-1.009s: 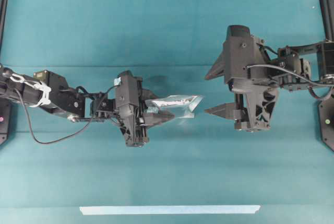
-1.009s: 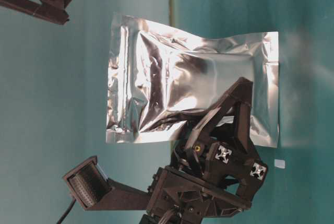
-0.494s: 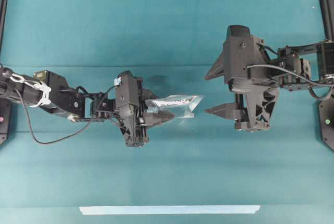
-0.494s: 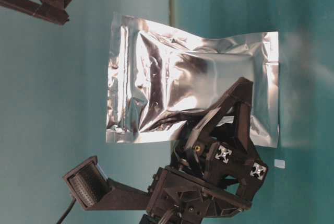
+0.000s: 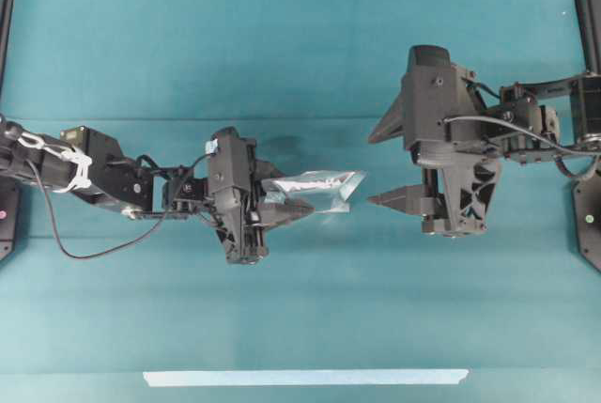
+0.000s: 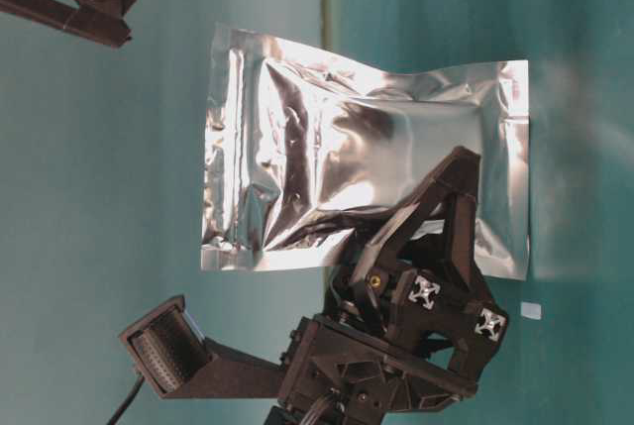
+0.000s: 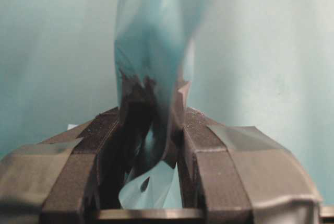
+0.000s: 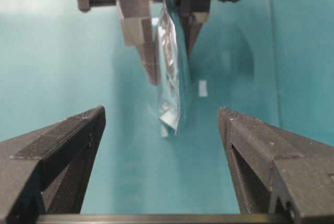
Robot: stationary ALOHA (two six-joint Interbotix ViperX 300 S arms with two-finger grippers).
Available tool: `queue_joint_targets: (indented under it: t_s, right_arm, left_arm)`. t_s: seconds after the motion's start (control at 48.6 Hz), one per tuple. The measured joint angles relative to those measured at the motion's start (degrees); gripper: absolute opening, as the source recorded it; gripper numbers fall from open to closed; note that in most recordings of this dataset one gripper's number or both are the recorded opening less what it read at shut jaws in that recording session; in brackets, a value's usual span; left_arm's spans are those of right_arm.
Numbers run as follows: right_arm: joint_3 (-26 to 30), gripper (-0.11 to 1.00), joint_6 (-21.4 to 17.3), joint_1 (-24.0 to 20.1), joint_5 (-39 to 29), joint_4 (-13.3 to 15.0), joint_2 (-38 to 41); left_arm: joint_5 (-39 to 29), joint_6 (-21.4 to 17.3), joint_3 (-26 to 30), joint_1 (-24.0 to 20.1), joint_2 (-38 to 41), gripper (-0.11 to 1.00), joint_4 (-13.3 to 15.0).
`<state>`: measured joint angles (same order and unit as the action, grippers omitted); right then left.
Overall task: Hand over the silver zip bag and make it stand upright.
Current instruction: 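Hold the bag upright with the left gripper while right stays open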
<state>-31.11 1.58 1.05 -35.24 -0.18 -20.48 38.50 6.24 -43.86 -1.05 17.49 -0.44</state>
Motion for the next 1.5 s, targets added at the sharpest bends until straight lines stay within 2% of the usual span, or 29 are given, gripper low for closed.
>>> queue_joint_targets:
  t_s: [1.503]
  right_arm:
    - [0.00,0.86,0.00,-0.62,0.00,-0.18,0.00]
  left_arm:
    - [-0.09,-0.09,0.09,0.09,0.00,0.29,-0.09]
